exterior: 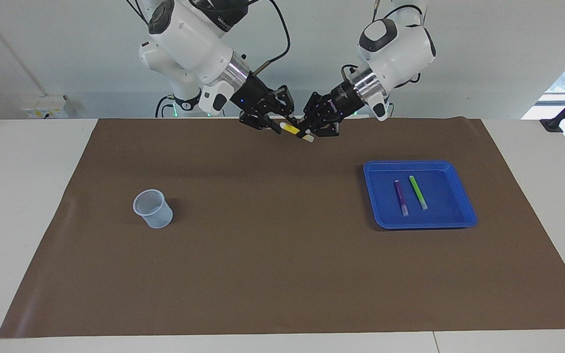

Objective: Transfer and insert pens with both arms
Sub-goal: 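Grasp the yellow pen tip with the right gripper, open the left gripper, then carry the yellow pen to the cup while the left gripper withdraws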

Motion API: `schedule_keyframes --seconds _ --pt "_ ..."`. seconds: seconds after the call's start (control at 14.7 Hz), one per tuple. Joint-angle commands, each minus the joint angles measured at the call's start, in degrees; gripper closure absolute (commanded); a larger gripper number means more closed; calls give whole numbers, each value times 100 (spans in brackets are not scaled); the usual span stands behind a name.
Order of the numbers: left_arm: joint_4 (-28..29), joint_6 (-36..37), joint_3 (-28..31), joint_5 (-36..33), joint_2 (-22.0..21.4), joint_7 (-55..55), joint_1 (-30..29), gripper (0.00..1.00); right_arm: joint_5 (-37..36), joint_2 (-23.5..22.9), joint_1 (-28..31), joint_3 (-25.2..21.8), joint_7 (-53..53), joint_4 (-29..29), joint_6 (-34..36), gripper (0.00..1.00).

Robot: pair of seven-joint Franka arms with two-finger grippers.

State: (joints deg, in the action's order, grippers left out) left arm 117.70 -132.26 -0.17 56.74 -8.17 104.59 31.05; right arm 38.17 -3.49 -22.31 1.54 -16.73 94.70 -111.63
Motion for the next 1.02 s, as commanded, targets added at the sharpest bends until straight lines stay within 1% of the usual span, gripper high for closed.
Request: schedule_keyframes --seconds 0.0,0.07,0.14,0.2,0.55,0.61,0.68,0.75,0.82,0.89,0.95 --pt "236 -185 35 118 -202 35 68 100 -178 32 -19 4 -94 14 -183 54" --pt "236 -195 35 118 -202 35 68 100 -187 24 -10 4 -85 14 -192 63" --pt "244 -195 35 118 -202 35 68 100 -188 24 -19 4 -76 14 -192 84" --pt "262 -203 35 118 -202 35 68 100 -196 24 -19 4 -76 14 -192 100" --pt "262 -230 35 118 -202 35 68 100 -240 24 -10 4 -76 5 -148 100" --pt "262 -238 35 127 -202 35 68 100 -362 32 -10 -5 -85 5 -148 100" --pt "262 -230 35 127 -202 44 68 100 -694 50 -1 -5 -111 5 -157 100" --pt "253 -230 35 118 -202 26 68 72 -941 67 34 -5 -120 5 -166 100" --pt "244 -238 35 118 -202 18 76 7 -1057 76 60 -22 -129 5 -157 100" --pt "253 -221 35 118 -237 35 77 0 -1101 102 86 -57 -129 14 -139 100" --pt "253 -221 35 110 -255 35 77 0 -1145 120 209 -75 -85 49 -131 100"
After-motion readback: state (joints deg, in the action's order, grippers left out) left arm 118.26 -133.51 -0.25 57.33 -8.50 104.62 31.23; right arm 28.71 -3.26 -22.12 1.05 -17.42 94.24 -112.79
